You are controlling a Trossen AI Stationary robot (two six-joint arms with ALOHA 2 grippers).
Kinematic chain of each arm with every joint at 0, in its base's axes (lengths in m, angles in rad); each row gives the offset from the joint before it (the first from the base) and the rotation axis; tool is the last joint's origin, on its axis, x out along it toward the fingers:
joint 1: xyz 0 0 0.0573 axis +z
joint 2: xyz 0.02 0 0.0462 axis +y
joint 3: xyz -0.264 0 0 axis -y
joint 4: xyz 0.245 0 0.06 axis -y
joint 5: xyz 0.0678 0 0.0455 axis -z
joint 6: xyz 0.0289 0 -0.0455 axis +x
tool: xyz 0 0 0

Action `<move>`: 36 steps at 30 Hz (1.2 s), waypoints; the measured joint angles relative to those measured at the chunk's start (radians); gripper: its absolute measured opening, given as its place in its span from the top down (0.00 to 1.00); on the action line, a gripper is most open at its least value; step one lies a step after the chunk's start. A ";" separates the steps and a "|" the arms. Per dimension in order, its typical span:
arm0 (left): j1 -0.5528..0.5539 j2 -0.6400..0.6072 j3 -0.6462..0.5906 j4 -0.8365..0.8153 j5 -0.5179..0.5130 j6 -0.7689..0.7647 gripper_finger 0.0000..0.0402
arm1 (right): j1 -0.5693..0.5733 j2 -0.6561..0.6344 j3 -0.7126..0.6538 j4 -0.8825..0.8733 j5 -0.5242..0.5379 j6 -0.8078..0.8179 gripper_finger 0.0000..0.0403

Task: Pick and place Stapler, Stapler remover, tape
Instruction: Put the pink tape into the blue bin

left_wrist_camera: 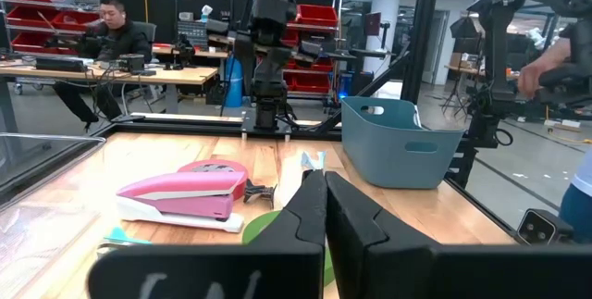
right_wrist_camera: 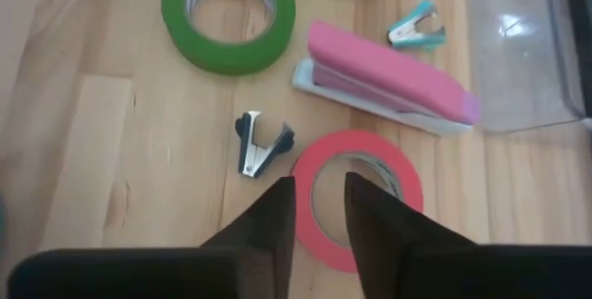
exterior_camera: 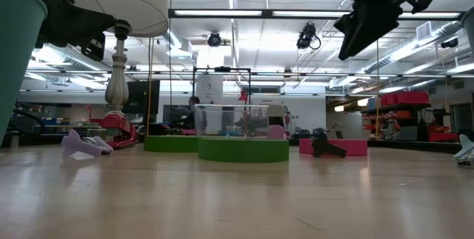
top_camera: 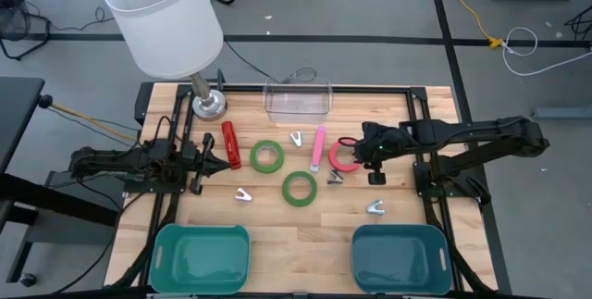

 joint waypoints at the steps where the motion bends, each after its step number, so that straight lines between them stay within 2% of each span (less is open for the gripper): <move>1: 0.000 0.000 0.000 0.000 0.000 0.000 0.99 | 0.000 0.008 0.000 -0.003 0.000 0.000 0.72; 23: 0.000 0.000 0.000 0.000 0.000 0.000 0.99 | 0.000 0.079 0.000 -0.010 0.045 0.002 0.39; 29: 0.000 0.000 0.000 0.000 0.000 0.000 0.99 | 0.000 0.079 0.000 -0.010 0.045 0.002 0.34; 36: 0.000 0.000 0.000 0.000 0.000 0.000 0.99 | 0.000 0.079 0.000 -0.021 0.043 0.002 0.34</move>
